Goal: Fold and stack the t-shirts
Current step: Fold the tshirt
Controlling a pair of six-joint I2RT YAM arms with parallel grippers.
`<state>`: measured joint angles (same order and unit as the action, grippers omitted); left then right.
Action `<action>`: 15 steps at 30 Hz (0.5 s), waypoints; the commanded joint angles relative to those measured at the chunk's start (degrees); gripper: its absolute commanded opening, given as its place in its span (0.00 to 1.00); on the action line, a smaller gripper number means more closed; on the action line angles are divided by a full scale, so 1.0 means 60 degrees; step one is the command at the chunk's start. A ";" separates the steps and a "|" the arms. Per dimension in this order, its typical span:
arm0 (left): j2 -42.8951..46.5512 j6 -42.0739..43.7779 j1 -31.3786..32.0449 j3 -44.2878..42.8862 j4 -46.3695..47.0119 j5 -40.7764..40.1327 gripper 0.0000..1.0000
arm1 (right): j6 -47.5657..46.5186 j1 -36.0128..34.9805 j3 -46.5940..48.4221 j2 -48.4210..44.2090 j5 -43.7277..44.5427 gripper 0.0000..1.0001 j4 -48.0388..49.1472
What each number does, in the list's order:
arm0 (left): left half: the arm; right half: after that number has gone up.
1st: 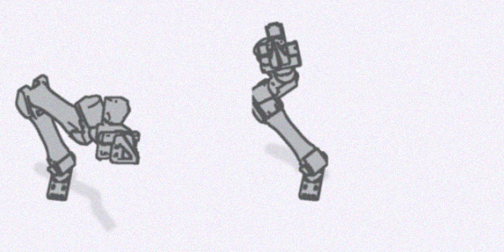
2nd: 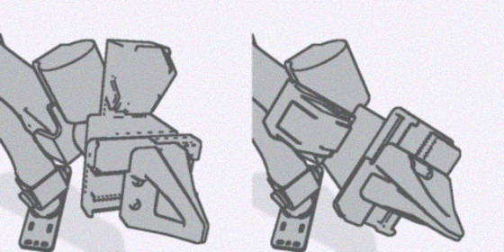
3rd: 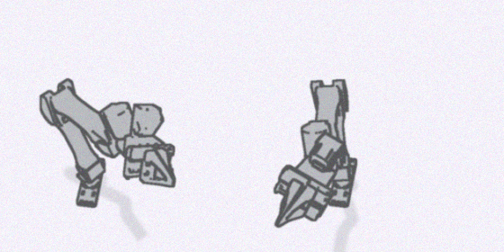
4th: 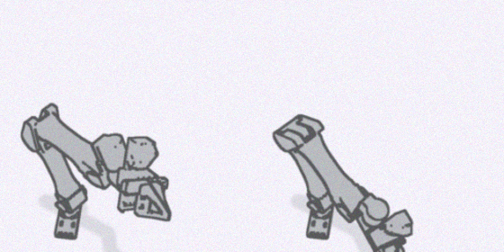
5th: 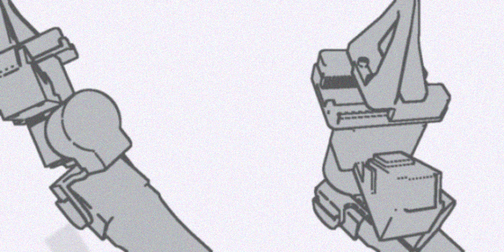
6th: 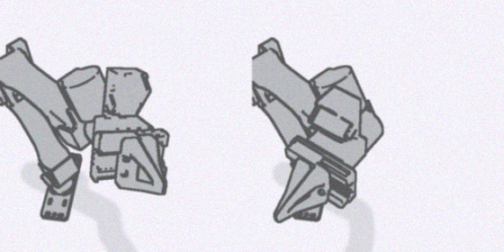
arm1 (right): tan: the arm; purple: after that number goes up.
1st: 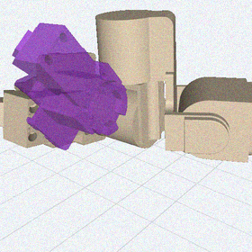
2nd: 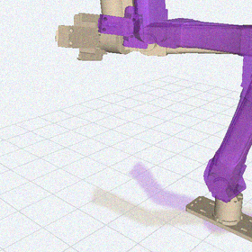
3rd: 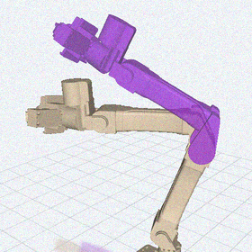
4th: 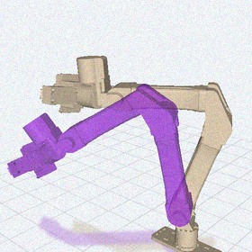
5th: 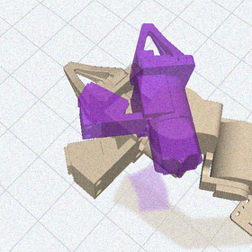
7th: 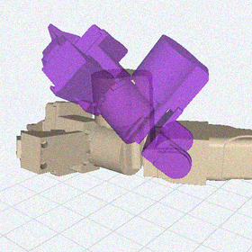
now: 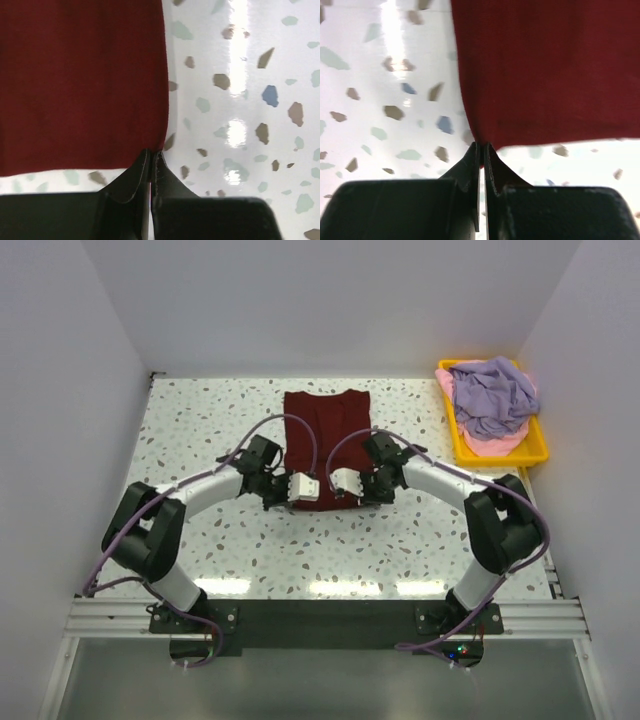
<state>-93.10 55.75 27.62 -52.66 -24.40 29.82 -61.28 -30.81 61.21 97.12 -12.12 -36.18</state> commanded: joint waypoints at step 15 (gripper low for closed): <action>0.1950 0.0699 0.0288 -0.0556 -0.3326 0.0610 0.00 | 0.0501 -0.0107 0.0304 -0.2297 -0.0235 0.00 -0.2330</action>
<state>-86.83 57.30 26.92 -59.46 -35.42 30.87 -58.87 -28.75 67.79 89.60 -12.95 -43.33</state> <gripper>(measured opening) 0.028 0.022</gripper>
